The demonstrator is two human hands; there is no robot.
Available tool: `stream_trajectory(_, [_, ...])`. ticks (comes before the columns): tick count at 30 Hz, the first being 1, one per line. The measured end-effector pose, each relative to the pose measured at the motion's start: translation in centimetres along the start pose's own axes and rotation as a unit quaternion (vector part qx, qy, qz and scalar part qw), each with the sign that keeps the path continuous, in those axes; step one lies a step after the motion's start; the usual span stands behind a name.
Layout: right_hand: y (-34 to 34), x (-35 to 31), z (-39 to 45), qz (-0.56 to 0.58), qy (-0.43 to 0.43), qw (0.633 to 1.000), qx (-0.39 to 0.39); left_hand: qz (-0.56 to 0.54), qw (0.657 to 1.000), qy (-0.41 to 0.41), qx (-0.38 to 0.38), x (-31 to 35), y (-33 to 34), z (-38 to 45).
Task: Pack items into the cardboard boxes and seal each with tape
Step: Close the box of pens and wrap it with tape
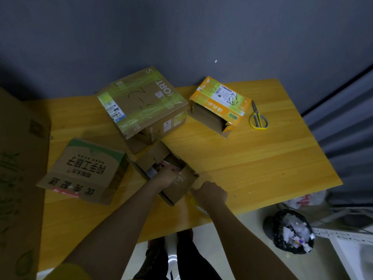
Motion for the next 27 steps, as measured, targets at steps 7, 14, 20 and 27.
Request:
stream_trajectory(7, [-0.1, 0.0, 0.1, 0.003, -0.001, 1.000, -0.005, 0.016, 0.998, 0.034, -0.040, 0.0, -0.5, -0.2])
stream_trajectory(14, [0.3, 0.2, 0.3, 0.014, 0.002, 1.000, -0.003, 0.003, 0.997, 0.078, -0.008, -1.1, -0.4, -0.1])
stream_trajectory(20, [0.0, 0.2, 0.3, 0.013, 0.003, 1.000, -0.008, -0.047, 0.998, 0.049, 0.013, -0.9, 0.0, 0.5])
stream_trajectory(27, [-0.1, 0.1, 0.3, 0.009, 0.004, 1.000, -0.012, -0.102, 0.995, -0.010, 0.005, -2.1, -0.5, 0.9])
Point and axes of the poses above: each hand's wrist, its own z-axis towards the middle knuckle, its own y-axis out of the palm, x = y × z, the point moved 1 cm from there along z, towards the middle knuckle, and after that the axes turned 12 degrees about y, right-handed, at the moved point
